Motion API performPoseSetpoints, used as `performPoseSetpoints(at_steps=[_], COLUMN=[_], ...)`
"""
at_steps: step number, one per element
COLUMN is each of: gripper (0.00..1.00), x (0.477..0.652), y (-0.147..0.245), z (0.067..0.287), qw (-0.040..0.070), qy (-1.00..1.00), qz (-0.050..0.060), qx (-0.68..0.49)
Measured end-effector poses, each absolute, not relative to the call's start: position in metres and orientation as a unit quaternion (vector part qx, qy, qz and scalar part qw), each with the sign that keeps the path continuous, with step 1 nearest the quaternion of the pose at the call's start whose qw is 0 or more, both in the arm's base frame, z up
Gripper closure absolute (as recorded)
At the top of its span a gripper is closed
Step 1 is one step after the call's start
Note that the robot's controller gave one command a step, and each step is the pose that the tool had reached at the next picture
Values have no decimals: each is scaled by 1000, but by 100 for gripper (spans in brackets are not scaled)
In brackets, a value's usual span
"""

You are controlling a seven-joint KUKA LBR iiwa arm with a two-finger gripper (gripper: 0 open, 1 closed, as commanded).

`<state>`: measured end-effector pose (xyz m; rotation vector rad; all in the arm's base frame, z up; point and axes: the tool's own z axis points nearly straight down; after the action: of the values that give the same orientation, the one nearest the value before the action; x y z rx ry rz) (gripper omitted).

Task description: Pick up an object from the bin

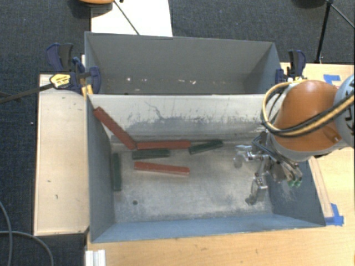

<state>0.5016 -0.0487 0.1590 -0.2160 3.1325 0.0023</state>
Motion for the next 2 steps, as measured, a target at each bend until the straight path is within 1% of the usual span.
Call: performPoseSetpoints(at_steps=[1,2], gripper=[0,0], x=[530,538], y=[-53,-8], z=[162,158], qw=[2,2], qy=[988,973], qz=[0,0], qx=[-153,-231])
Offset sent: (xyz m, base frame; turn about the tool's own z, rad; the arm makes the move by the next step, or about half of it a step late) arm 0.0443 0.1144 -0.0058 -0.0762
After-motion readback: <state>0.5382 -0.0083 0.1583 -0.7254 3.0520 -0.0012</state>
